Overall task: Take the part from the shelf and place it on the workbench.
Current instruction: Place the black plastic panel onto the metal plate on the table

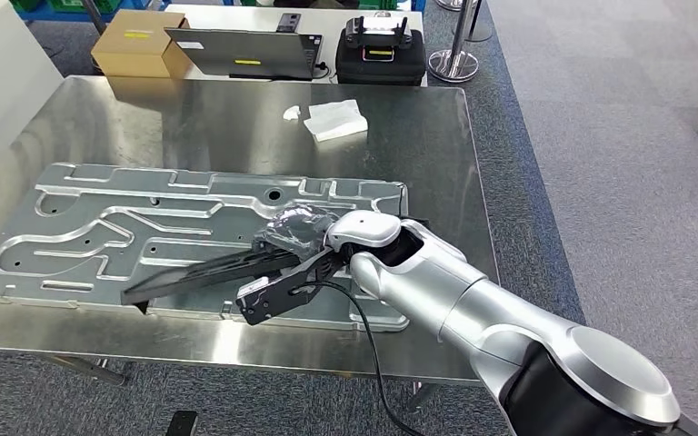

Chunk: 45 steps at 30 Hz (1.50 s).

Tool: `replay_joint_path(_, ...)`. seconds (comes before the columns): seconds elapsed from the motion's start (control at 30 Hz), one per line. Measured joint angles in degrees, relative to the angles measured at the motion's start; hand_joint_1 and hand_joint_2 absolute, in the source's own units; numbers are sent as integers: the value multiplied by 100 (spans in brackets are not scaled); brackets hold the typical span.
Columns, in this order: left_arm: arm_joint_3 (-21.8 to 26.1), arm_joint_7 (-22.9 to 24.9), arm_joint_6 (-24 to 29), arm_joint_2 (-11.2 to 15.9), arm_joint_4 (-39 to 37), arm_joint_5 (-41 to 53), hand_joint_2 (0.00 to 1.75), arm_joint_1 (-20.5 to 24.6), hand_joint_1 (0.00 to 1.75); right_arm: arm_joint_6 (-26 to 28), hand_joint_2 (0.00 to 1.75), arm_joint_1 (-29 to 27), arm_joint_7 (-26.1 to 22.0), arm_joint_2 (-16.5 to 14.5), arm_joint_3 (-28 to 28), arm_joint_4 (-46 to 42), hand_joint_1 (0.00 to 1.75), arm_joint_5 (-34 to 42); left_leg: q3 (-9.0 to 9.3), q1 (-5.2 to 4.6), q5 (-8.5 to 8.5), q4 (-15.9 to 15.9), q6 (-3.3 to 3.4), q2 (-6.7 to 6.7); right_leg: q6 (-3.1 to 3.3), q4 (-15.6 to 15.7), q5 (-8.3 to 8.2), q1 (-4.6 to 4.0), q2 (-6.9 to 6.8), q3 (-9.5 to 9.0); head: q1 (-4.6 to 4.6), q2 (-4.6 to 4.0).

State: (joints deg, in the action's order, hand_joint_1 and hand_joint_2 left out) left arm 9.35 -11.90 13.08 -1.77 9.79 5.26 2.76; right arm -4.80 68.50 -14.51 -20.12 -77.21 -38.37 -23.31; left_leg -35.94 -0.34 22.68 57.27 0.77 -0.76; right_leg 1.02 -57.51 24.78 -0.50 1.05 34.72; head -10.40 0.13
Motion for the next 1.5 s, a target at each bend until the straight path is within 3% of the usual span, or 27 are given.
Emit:
replay_joint_path(0.33,2,-24,-43,0,0,-22,175,-23,0,-73,175,-54,110,-1,-221,-339,0,9,0,0,0,0,0,0,0,0,0,0,0,0,0,0)
replay_joint_path(0.47,2,-58,-118,0,0,-32,0,-24,0,-65,175,-59,119,-1,-267,-350,0,8,0,0,0,0,0,0,0,0,0,0,0,0,0,0)
replay_joint_path(1.5,33,-245,-175,31,0,-62,0,-23,0,31,175,-116,110,-1,-277,-321,0,-64,0,0,0,0,0,0,1,0,1,0,0,1,0,0)
